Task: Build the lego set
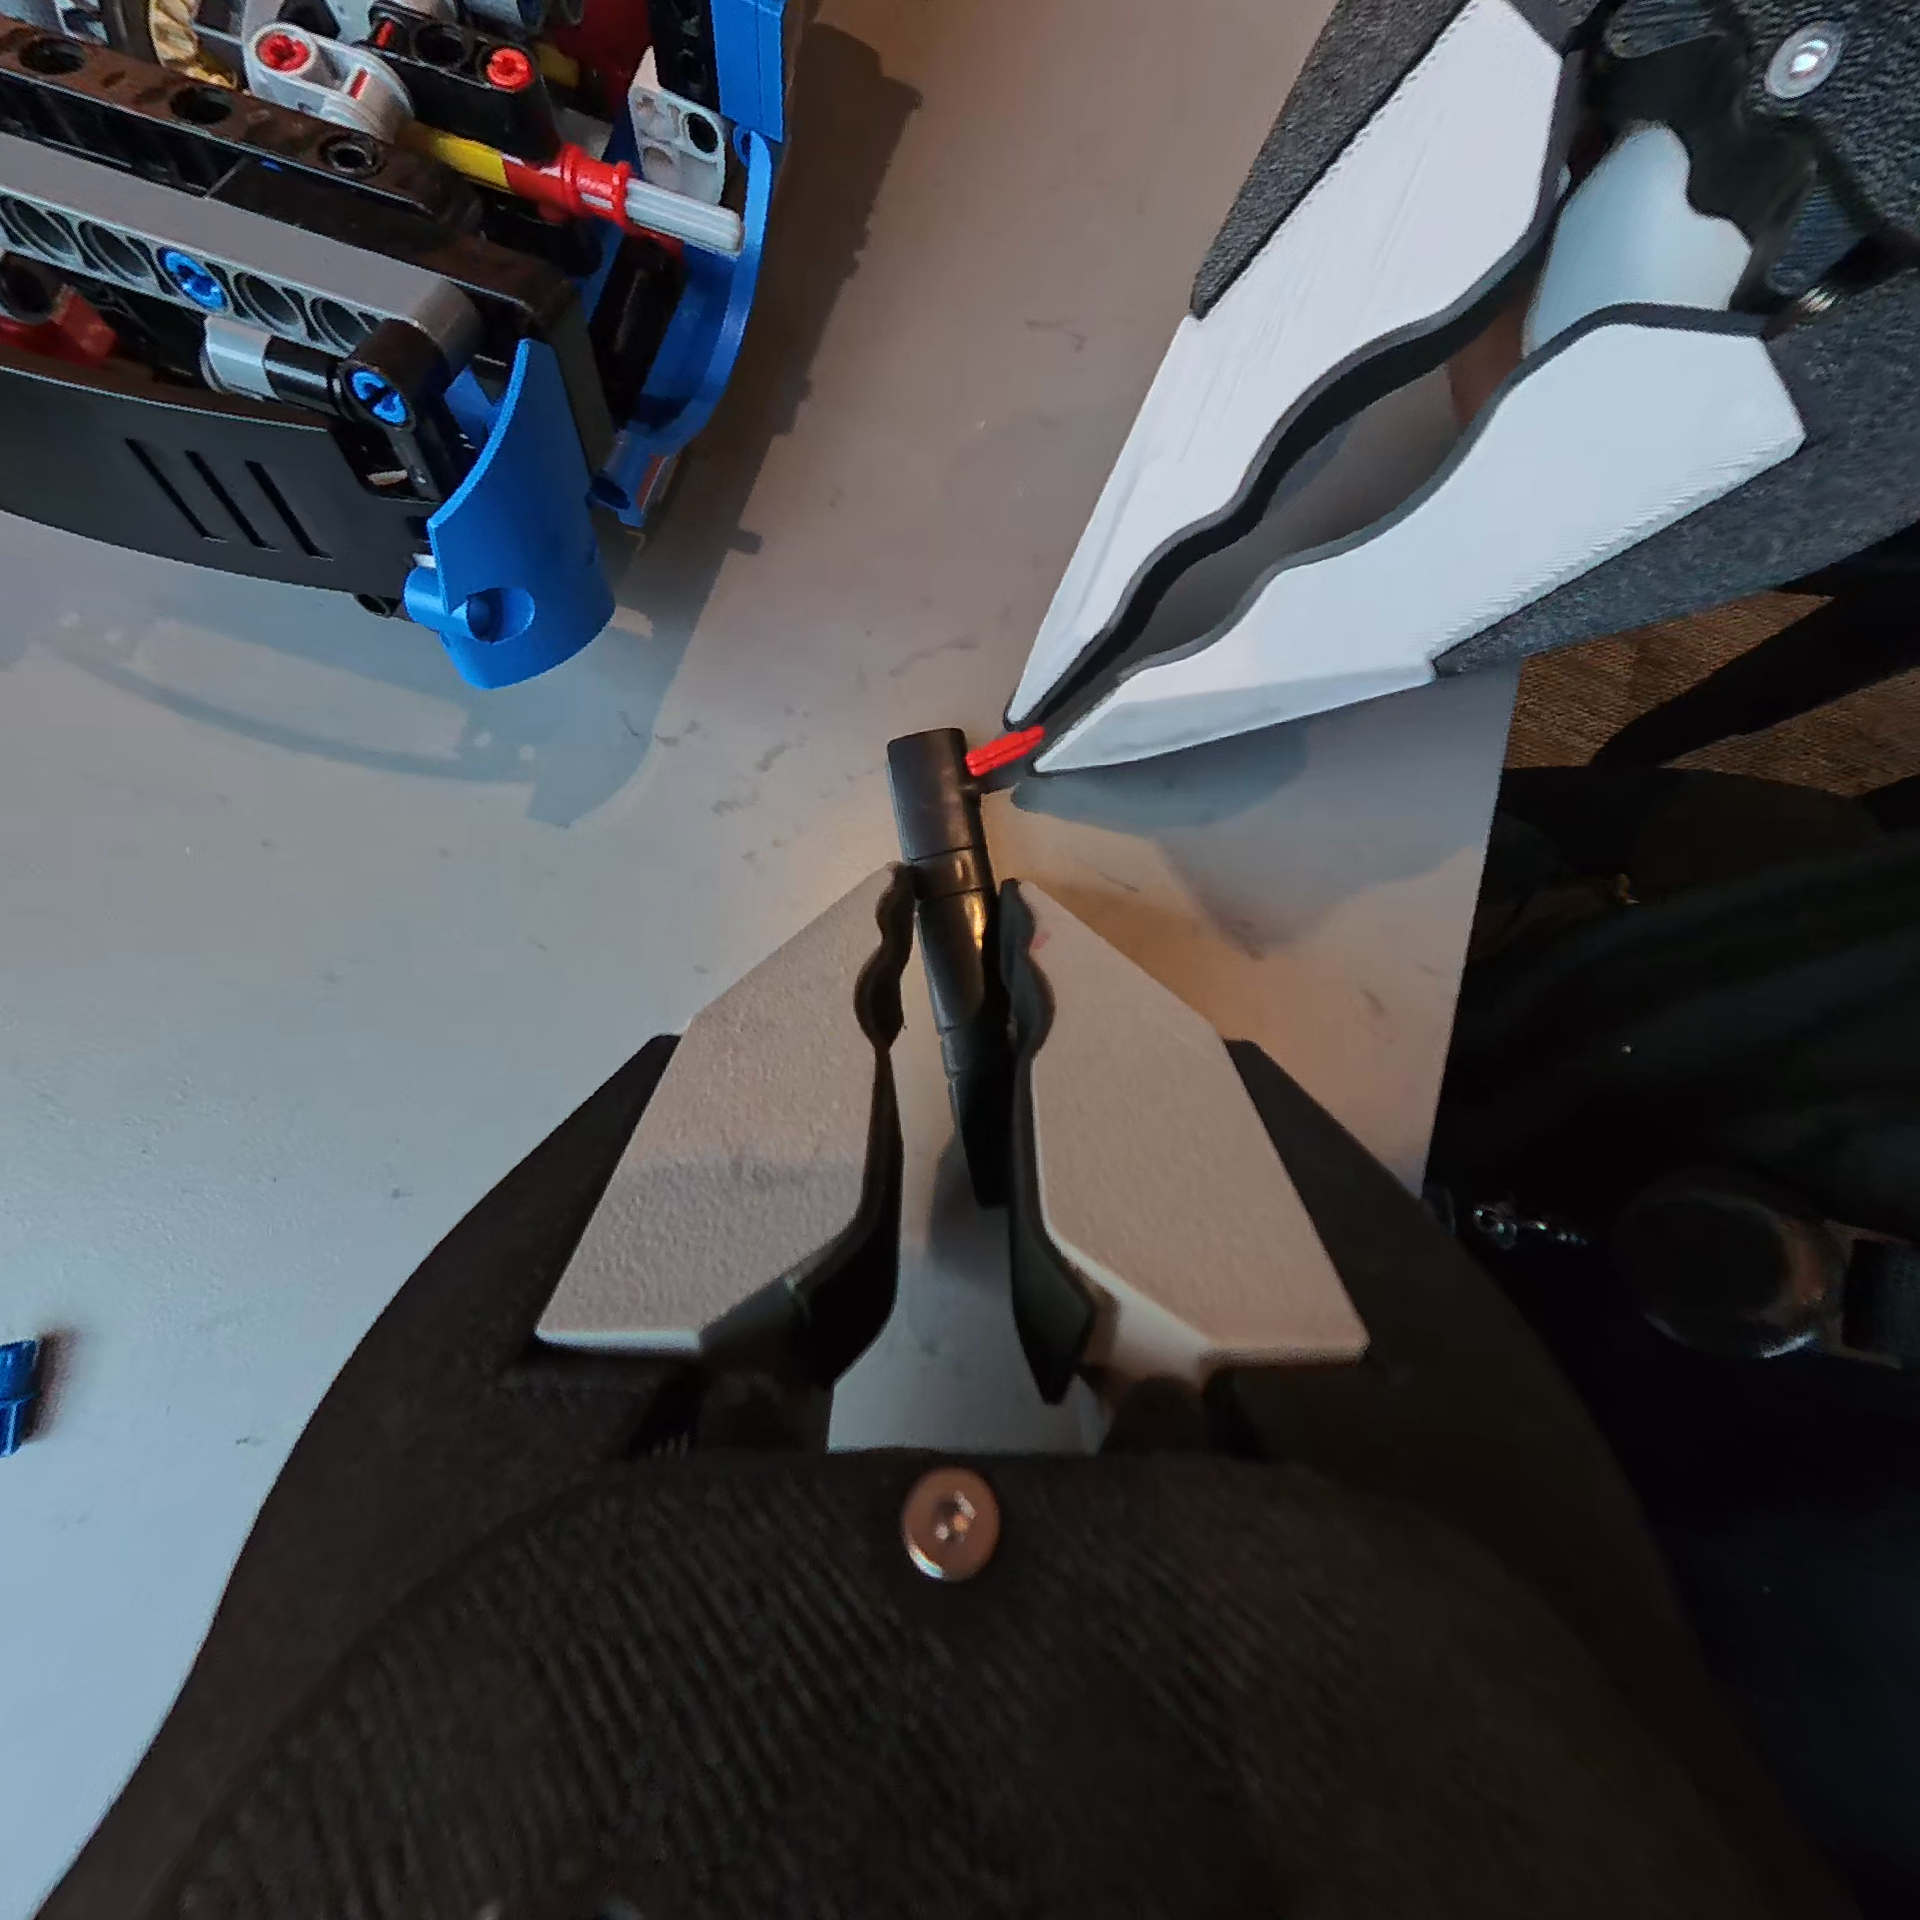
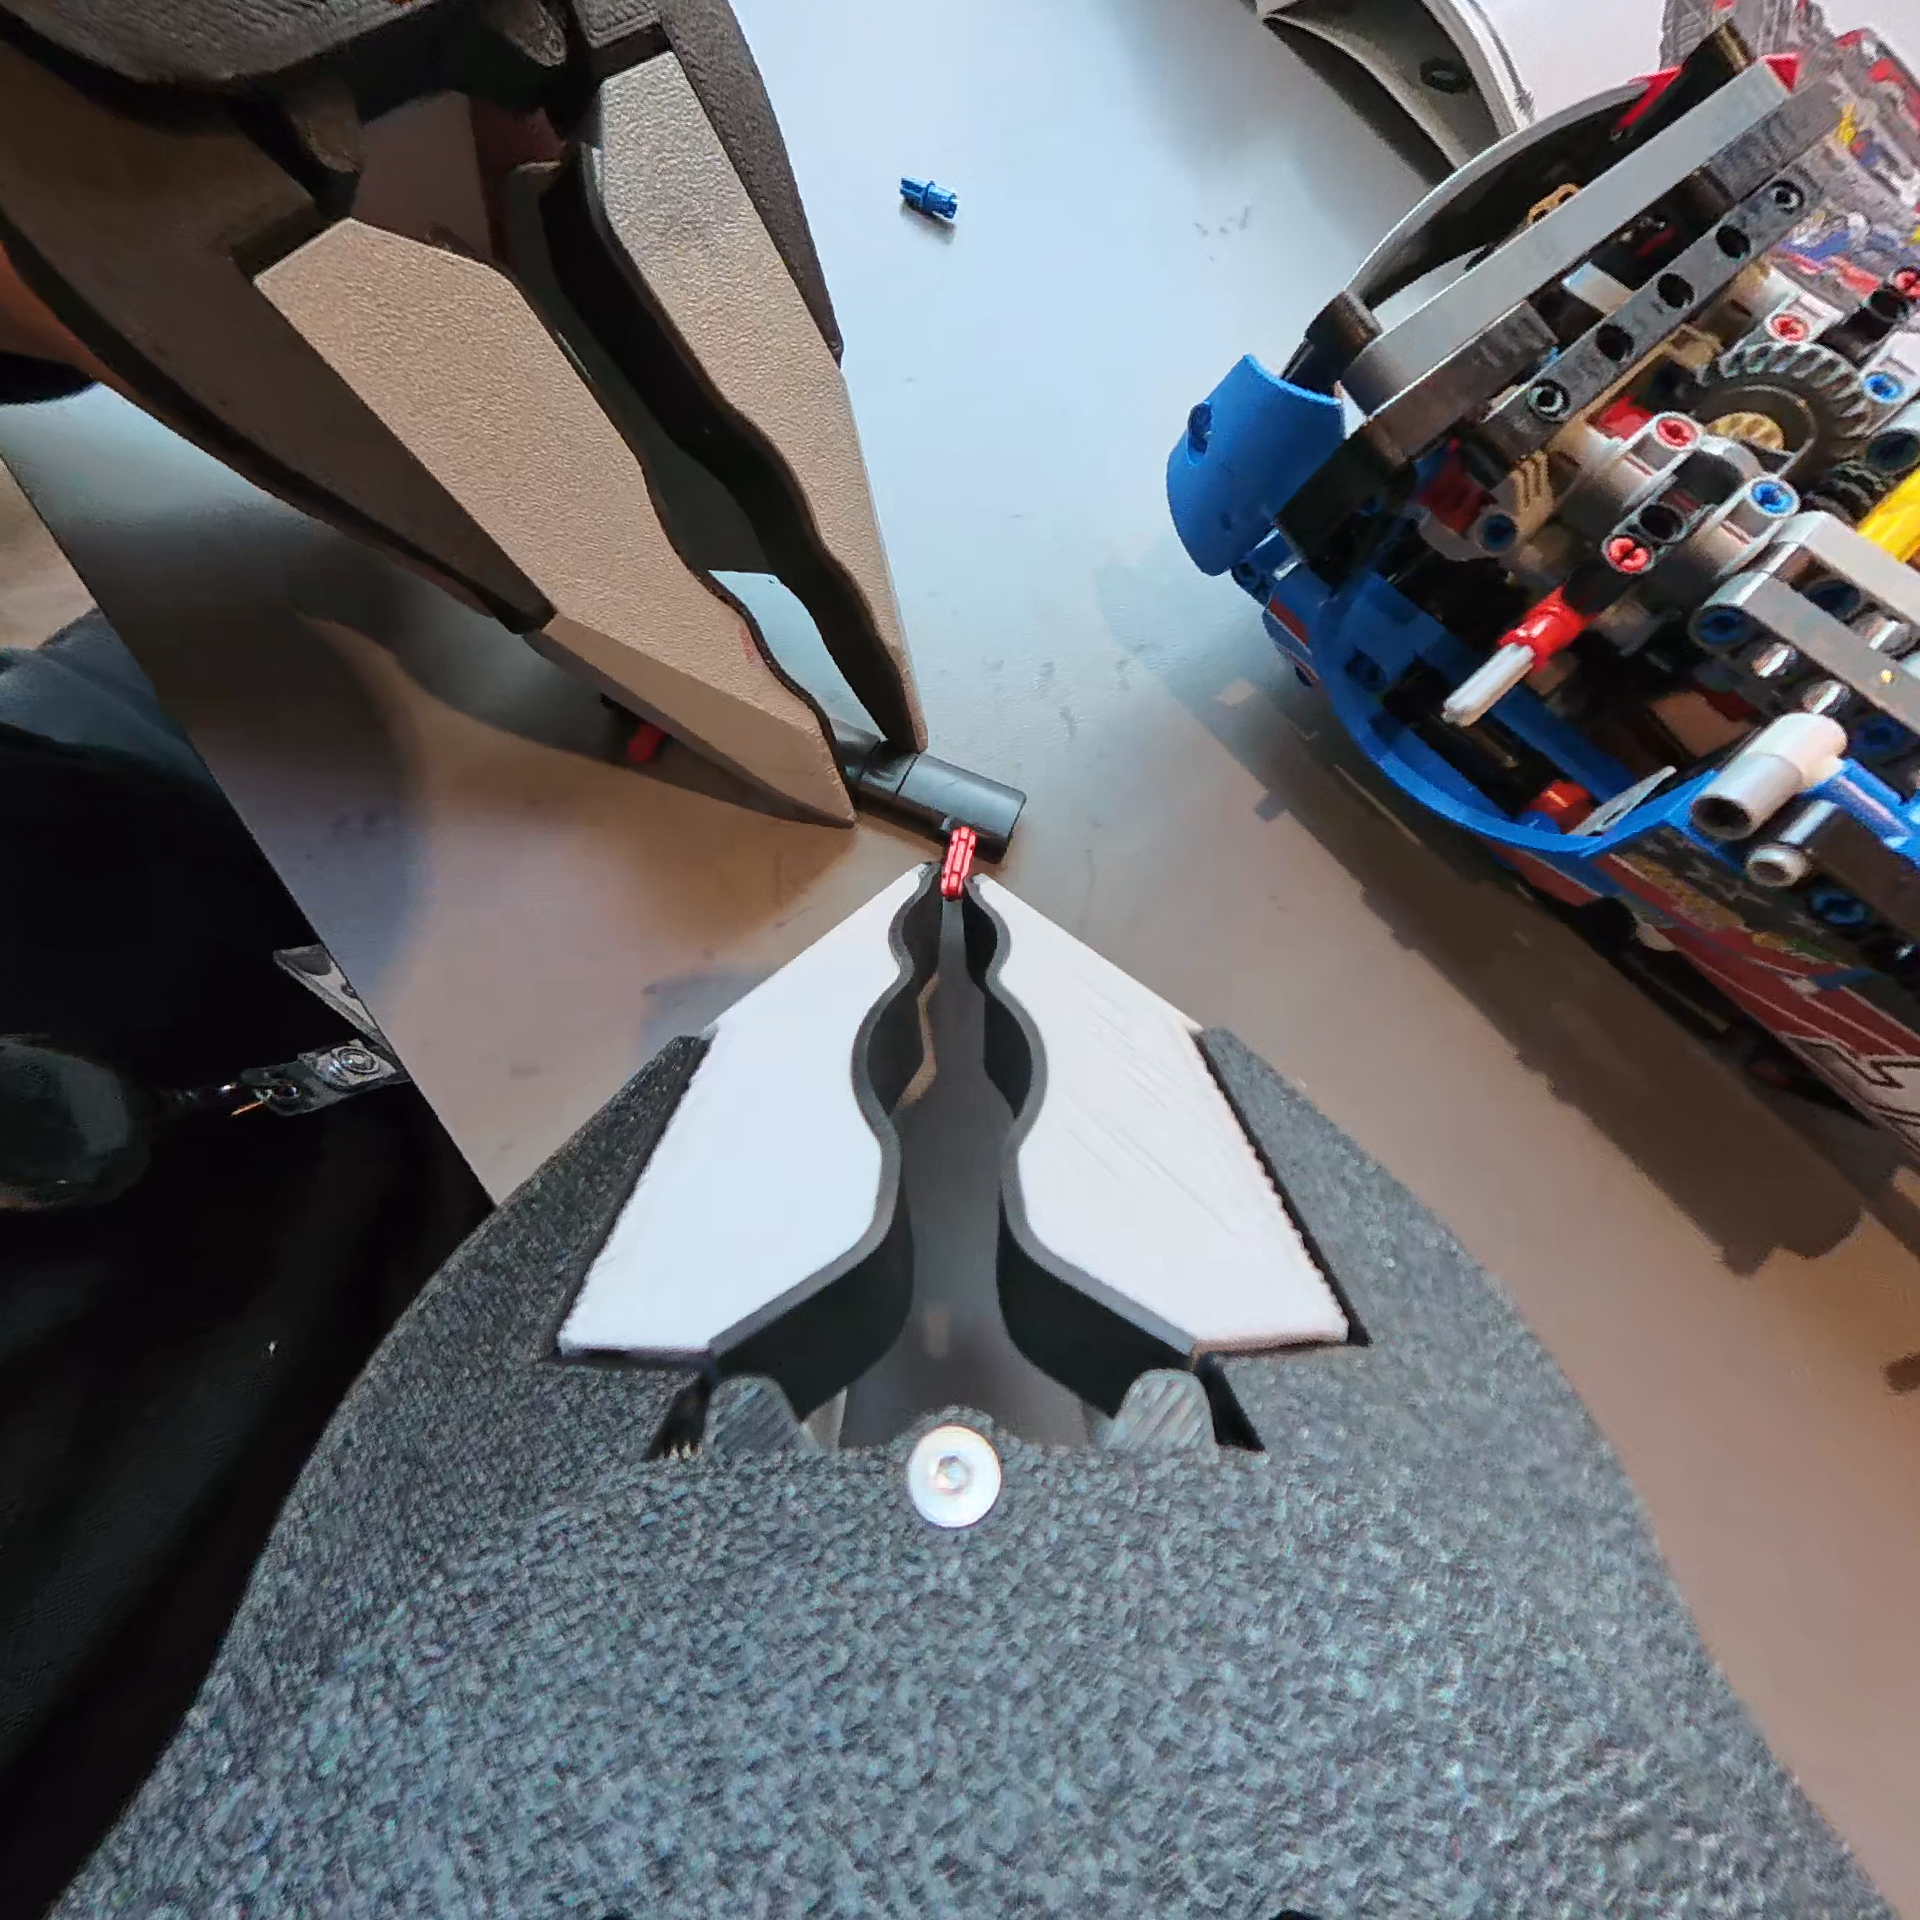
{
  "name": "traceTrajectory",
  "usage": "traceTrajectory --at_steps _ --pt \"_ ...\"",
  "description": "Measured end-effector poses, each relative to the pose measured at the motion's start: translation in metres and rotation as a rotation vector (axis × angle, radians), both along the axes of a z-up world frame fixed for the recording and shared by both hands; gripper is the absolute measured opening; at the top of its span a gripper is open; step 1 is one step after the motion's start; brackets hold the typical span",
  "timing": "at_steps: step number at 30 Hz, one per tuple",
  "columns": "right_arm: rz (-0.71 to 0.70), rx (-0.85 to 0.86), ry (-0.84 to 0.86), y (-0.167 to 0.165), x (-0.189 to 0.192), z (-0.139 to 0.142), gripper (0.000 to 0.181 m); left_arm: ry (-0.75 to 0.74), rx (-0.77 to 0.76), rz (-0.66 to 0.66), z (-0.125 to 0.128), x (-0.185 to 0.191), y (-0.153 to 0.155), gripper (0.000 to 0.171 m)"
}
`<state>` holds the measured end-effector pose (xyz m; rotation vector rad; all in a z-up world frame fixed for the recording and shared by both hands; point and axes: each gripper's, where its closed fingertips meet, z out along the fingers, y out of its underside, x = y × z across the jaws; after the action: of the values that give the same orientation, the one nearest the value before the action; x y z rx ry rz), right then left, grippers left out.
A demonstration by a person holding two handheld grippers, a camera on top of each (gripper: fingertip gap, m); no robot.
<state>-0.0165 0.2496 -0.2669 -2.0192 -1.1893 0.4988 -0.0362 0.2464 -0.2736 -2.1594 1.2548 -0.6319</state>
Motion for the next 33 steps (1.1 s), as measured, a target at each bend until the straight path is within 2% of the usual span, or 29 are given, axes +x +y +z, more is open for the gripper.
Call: traceTrajectory --at_steps 15,22,33 --pt "-0.074 -0.06 0.02 0.0 -0.001 -0.002 0.003 -0.012 0.025 0.007 0.0 0.003 0.002 0.014" --pt "-0.113 -0.001 -0.005 0.004 0.0 -0.002 0.003 -0.026 0.026 0.008 0.0 0.005 0.005 0.014" --pt "-0.096 0.008 -0.036 0.008 0.001 -0.005 0.003 -0.012 0.008 -0.037 0.001 0.005 0.007 0.016"
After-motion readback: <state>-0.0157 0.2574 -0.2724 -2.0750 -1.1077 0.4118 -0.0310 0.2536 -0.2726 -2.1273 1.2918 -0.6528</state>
